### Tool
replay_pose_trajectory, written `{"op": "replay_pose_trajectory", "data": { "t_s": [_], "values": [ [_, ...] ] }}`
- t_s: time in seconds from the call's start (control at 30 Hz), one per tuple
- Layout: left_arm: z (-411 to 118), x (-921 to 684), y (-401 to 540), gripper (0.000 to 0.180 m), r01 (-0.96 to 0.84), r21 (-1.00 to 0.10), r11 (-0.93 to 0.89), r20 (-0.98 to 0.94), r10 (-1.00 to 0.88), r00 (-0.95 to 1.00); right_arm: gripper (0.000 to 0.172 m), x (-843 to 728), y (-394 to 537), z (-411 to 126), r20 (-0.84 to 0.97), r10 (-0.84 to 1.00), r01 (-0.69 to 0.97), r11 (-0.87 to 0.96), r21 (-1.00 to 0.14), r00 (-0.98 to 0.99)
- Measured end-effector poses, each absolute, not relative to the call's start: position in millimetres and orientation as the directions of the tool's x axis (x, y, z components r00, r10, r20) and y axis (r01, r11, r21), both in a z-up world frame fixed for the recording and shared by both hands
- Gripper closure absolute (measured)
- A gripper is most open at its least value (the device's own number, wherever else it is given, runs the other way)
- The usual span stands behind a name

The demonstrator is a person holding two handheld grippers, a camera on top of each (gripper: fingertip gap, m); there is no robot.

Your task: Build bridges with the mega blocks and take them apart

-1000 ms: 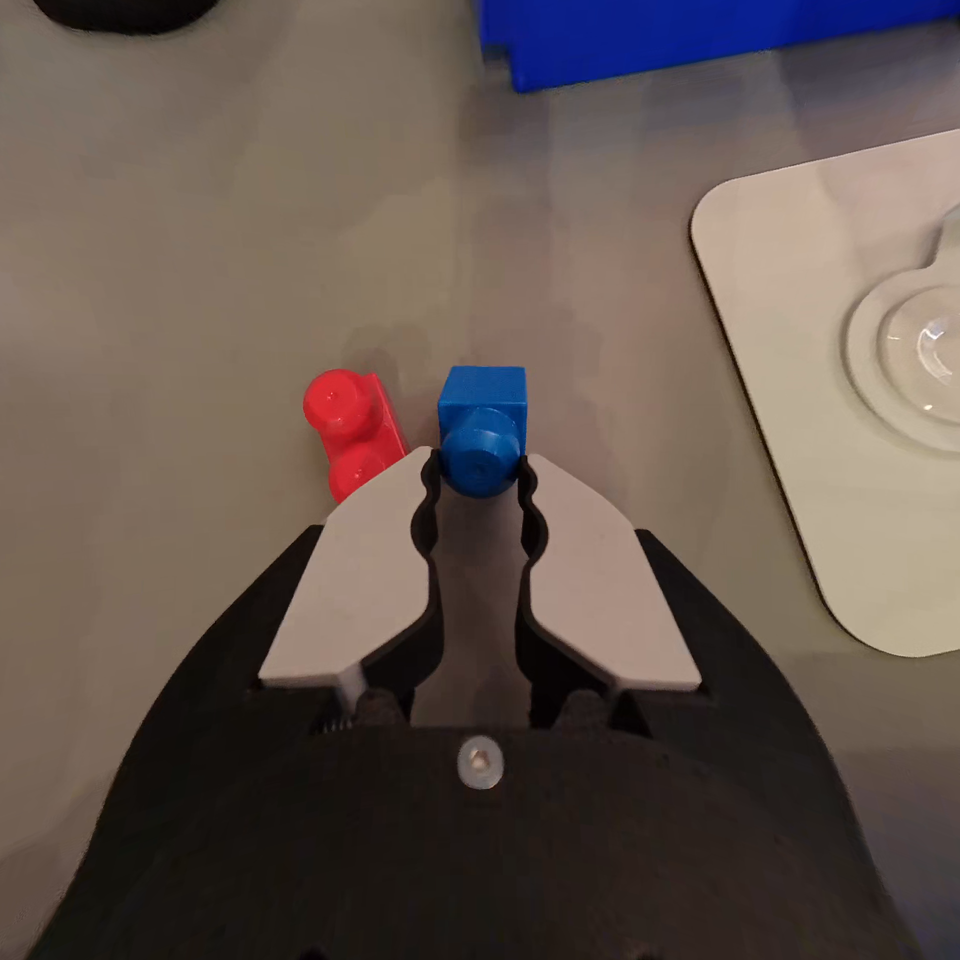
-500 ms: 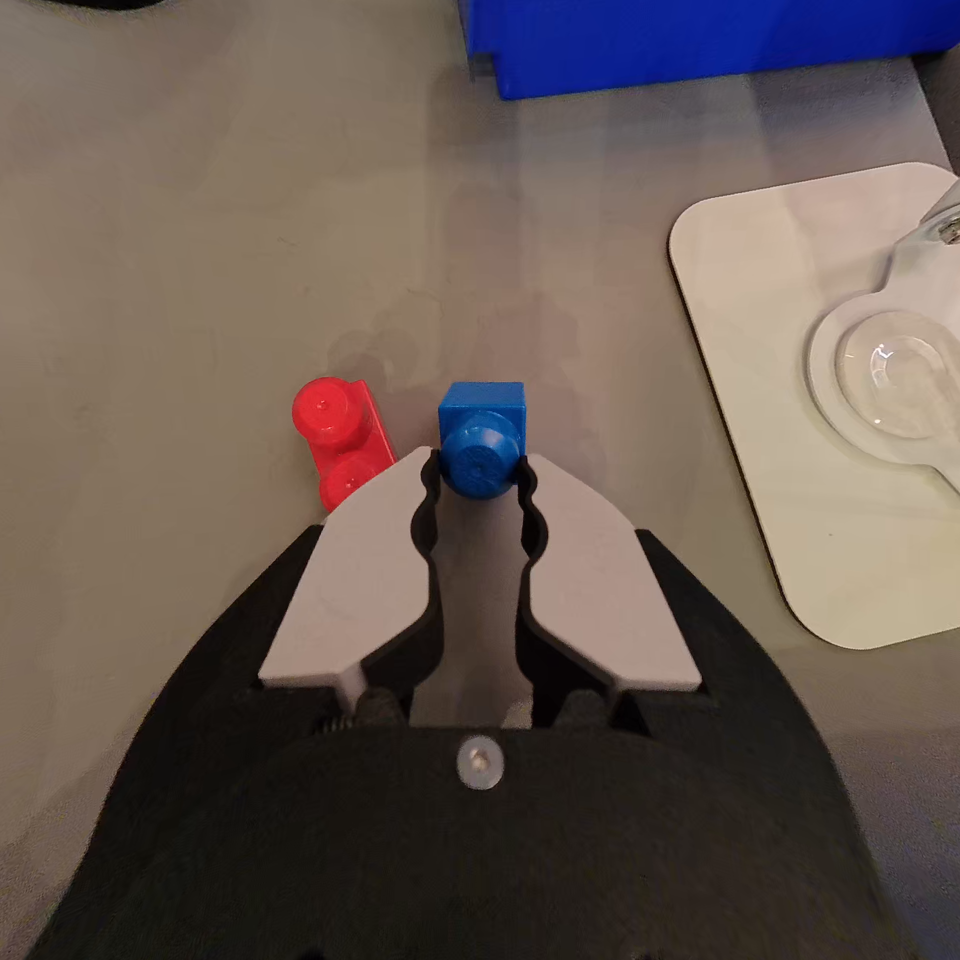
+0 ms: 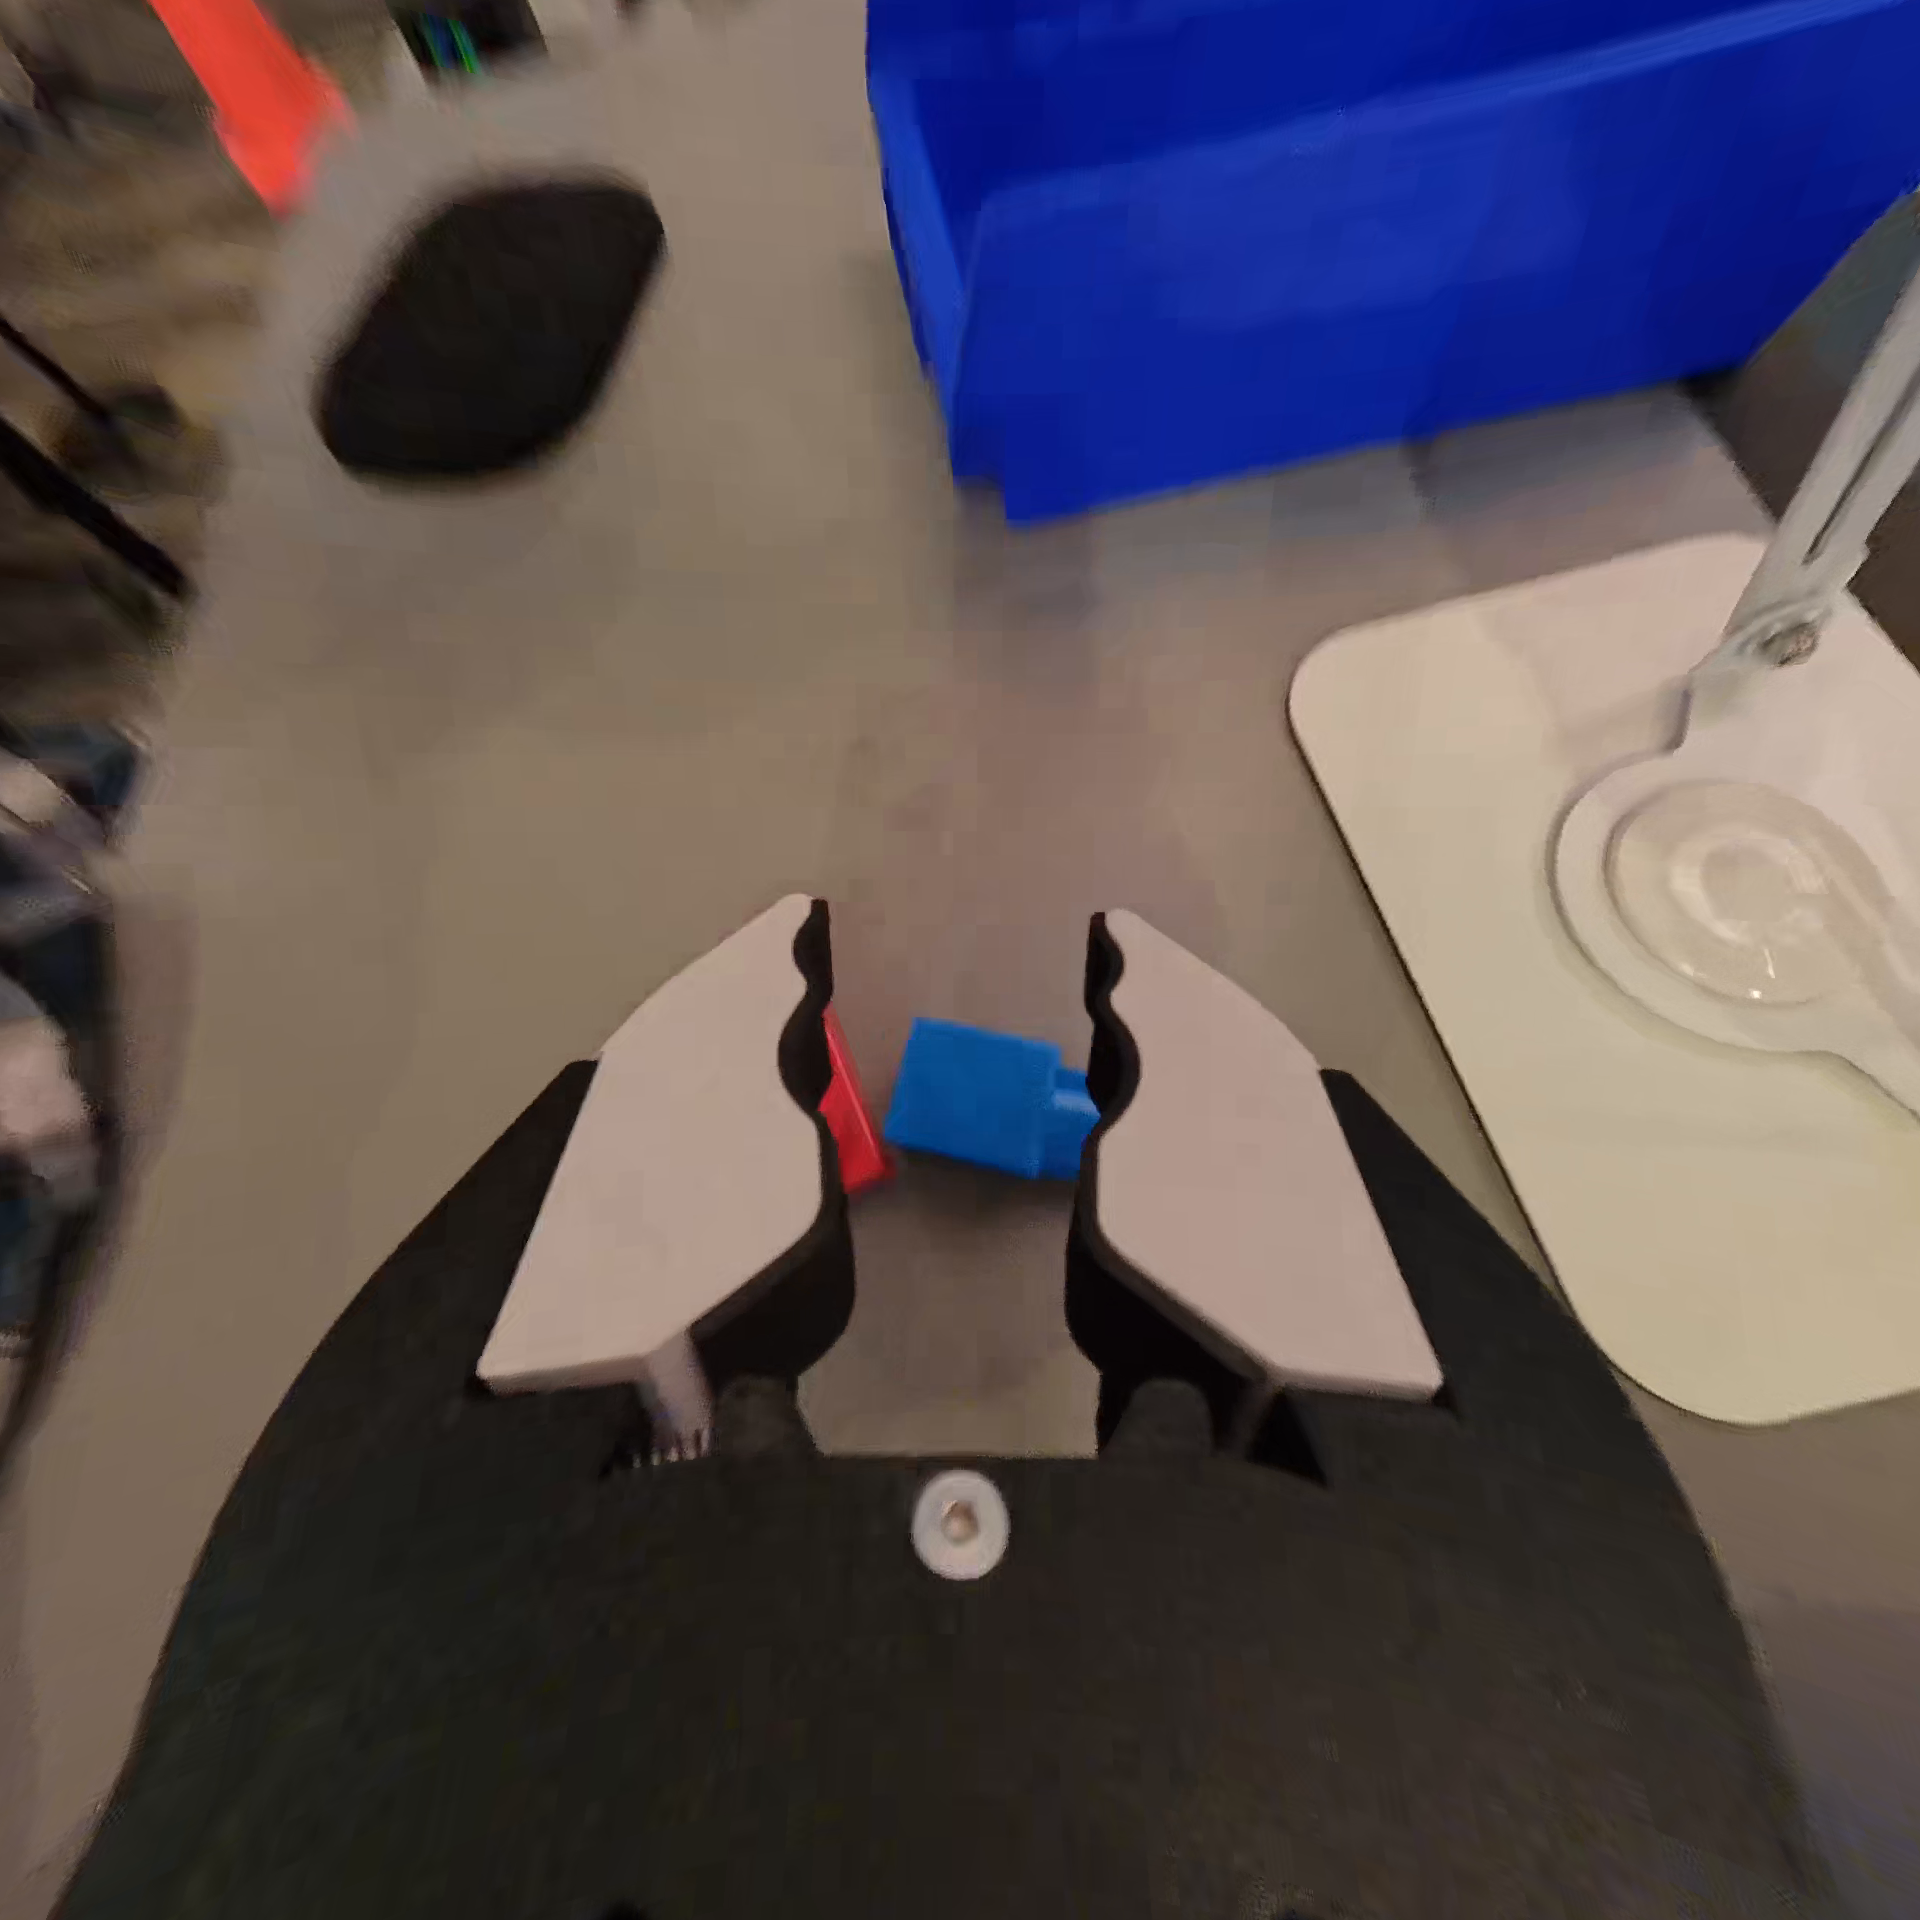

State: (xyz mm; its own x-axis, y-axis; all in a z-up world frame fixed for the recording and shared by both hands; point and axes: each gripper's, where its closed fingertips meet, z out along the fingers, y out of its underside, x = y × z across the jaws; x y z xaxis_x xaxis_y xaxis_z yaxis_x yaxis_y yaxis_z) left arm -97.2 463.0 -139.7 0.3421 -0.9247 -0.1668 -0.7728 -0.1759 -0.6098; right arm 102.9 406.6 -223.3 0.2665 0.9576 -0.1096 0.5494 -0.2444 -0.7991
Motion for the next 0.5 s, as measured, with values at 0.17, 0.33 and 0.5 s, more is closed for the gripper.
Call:
{"op": "replay_pose_trajectory", "data": {
  "t_s": [0.17, 0.33, 0.5],
  "values": [
    [-94.1, -21.3, 416.6, 0.175, -0.476, -0.878, -0.053, -0.101, -0.951, 0.293, 0.117, 82.3, 395.8, -167.0, -0.362, 0.909, 0.219, -0.404, -0.888, 0.208],
    [-76.6, 43.6, 370.0, 0.175, -0.185, -0.983, 0.023, -0.056, -0.983, 0.177, 0.098, 58.2, 376.8, -137.7, -0.464, 0.883, 0.016, -0.466, -0.885, 0.066],
    [-78.1, 73.3, 354.5, 0.175, -0.046, -0.998, -0.043, 0.036, -0.989, 0.145, 0.132, 59.9, 362.1, -112.6, -0.322, 0.946, -0.082, -0.32, -0.944, 0.02]
  ]
}}
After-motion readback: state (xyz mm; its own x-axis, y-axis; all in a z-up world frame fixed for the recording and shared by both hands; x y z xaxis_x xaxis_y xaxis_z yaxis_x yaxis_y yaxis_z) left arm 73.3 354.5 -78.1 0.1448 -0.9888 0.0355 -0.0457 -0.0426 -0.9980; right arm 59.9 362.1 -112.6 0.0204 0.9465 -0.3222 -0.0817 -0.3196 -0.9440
